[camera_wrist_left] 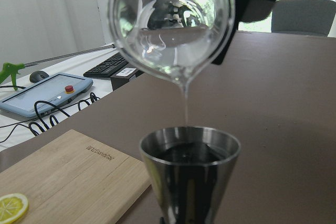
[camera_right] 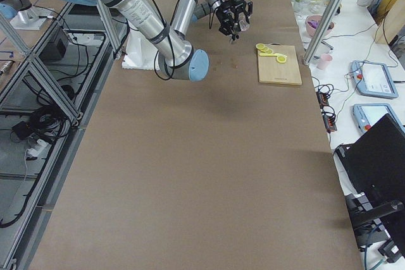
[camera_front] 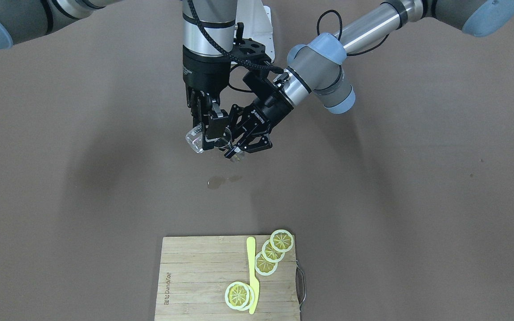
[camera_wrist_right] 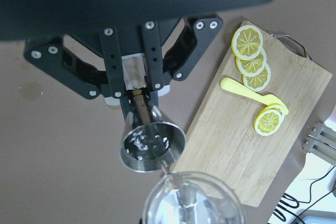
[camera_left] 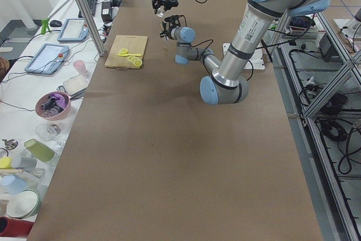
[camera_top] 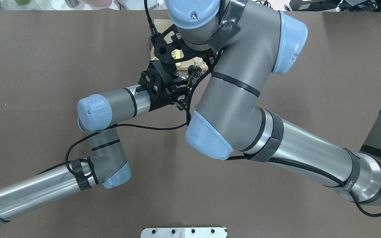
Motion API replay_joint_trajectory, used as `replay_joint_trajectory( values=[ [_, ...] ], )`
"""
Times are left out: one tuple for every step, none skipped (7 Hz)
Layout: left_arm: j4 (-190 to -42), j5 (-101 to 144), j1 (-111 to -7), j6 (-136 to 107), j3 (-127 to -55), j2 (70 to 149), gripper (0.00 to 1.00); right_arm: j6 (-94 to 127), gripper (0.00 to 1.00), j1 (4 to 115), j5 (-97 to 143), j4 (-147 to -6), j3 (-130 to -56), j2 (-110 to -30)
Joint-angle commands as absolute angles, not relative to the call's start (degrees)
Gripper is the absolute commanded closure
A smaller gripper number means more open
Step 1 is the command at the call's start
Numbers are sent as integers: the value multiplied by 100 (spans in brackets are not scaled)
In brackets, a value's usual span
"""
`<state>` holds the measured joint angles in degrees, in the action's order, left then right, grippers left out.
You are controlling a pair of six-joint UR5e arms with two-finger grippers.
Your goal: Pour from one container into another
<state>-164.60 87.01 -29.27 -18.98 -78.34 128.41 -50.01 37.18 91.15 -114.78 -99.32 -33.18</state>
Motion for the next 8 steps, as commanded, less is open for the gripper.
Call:
replay_joint_trajectory(
  values=[
    [-16453, 8701, -2927, -1898, -7822, 12841, 100, -5001, 100, 3718, 9114, -11479, -9940, -3305],
    [-16444, 8701, -2927, -1898, -7822, 12841, 100, -5001, 100, 3718, 9123, -11479, -9932, -3305],
    [-16453, 8701, -2927, -1898, -7822, 12832, 100, -4992, 100, 3718, 9167, -11470, -9949, -3296],
    [-16444, 8701, -2927, -1898, -7822, 12832, 100, -4983, 100, 3726, 9202, -11461, -9984, -3313],
    [-16444, 8701, -2927, -1898, -7822, 12832, 100, -4983, 100, 3735, 9263, -11452, -10010, -3322],
    [-16444, 8701, -2927, -1898, -7822, 12832, 100, -4983, 100, 3735, 9351, -11443, -10054, -3322],
    [-16444, 8701, -2927, -1898, -7822, 12832, 100, -4983, 100, 3753, 9430, -11435, -10150, -3357],
    [-16436, 8701, -2918, -1898, -7814, 12832, 100, -4983, 100, 3805, 9579, -11417, -10221, -3384]
  ],
)
